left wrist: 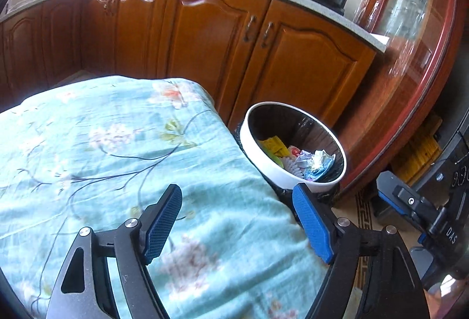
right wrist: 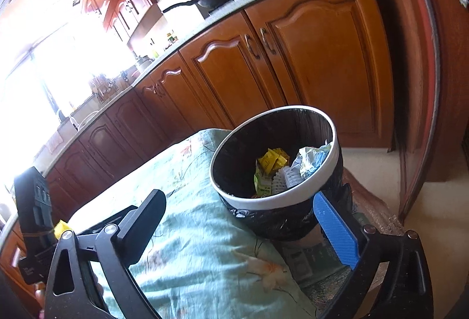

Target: Collect trash

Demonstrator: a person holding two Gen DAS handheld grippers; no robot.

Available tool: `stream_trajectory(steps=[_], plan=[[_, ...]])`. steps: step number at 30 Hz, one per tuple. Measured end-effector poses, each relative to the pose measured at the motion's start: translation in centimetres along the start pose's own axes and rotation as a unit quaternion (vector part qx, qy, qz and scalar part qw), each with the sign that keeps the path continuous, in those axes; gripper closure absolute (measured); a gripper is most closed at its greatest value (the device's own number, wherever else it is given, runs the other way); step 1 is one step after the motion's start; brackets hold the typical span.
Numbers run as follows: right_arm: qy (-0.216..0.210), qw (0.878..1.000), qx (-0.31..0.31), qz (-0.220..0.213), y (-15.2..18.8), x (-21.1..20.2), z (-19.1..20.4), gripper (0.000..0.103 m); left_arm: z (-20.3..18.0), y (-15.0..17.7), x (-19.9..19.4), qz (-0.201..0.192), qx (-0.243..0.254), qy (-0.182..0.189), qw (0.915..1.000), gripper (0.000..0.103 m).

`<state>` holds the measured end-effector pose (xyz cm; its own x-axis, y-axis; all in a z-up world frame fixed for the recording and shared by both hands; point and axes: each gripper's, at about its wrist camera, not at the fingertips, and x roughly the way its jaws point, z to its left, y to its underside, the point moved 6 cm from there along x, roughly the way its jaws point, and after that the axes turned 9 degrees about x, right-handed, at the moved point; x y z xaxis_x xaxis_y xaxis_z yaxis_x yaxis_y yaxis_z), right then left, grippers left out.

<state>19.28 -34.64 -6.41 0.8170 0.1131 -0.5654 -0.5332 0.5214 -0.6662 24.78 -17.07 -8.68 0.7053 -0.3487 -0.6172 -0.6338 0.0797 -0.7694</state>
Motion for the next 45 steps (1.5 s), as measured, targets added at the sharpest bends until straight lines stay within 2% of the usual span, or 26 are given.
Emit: stream_trajectory(steps=[8, 11, 13, 15, 24, 34, 45], plan=[[0.026, 0.992, -0.085, -0.087, 1.1, -4.5, 4.0, 0.000, -0.5, 2.4, -7.0, -0.067, 0.031, -0.031, 0.9968, 0.021], [0.020, 0.987, -0.094, -0.130, 0.9, -6.6, 4.9, 0.000, -0.7, 3.2, -8.7, -0.094, 0.040, -0.046, 0.9937, 0.014], [0.021, 0.983, -0.095, -0.154, 1.0, -7.6, 5.0, 0.000, -0.9, 4.1, -9.9, -0.115, 0.044, -0.062, 0.9904, 0.003], [0.022, 0.981, -0.096, -0.168, 1.5, -8.1, 4.9, 0.000, -1.0, 5.1, -10.8, -0.135, 0.048, -0.074, 0.9869, 0.001], [0.039, 0.972, -0.147, -0.177, 4.3, -8.2, 5.9, 0.000, -1.0, 8.0, -11.5, -0.148, 0.057, -0.101, 0.9822, 0.001], [0.046, 0.975, -0.161, -0.145, 5.7, -6.7, 5.8, 0.000, 0.0, 8.5, -11.4, -0.148, 0.072, -0.113, 0.9799, 0.001], [0.048, 0.978, -0.152, -0.132, 6.0, -6.1, 5.1, 0.000, 0.9, 8.6, -11.0, -0.144, 0.083, -0.115, 0.9793, 0.001]])
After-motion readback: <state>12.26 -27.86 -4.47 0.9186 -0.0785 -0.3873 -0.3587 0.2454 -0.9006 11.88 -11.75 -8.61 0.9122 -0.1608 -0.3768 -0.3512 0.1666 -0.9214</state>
